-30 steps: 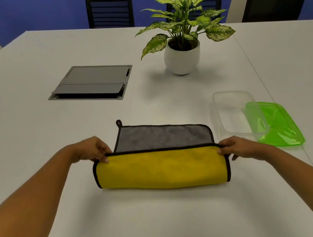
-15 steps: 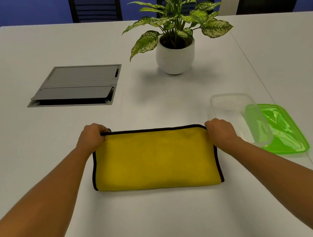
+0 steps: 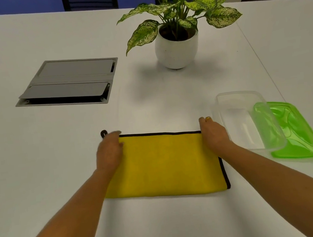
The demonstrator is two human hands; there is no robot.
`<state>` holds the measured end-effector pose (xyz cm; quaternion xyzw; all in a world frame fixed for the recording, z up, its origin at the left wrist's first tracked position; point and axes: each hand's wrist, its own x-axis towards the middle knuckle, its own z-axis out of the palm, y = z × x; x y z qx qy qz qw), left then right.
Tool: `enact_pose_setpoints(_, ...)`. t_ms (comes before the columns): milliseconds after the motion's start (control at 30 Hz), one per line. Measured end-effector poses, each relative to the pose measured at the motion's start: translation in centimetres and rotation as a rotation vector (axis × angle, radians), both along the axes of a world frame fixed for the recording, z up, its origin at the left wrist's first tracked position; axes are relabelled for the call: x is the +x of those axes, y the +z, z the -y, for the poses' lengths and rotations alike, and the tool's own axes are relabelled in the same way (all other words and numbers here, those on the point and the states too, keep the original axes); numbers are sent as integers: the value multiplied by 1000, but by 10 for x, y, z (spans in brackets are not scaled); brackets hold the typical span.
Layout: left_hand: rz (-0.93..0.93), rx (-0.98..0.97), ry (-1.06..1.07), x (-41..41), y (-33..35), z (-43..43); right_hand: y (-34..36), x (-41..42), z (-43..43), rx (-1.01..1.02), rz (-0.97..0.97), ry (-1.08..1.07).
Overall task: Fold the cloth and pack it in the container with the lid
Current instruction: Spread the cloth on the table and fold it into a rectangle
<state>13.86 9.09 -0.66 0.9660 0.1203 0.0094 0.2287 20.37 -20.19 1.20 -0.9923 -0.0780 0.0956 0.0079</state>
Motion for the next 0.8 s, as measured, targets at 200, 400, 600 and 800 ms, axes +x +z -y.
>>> enact_pose_setpoints(200,-111,86,-196,-49,-42,46,-26,-49,-31,286,-36,25)
enact_pose_setpoints(400,-208,191,-193,-75,-61,50,-60,-93,-28,199,-190,69)
enact_pose_setpoints(600,-247,206,-161,-79,-59,52,-61,-101,-10,174,-160,3)
enact_pose_setpoints(800,-218,147,-270,-97,-58,66,-47,-116,7,362,-59,-312)
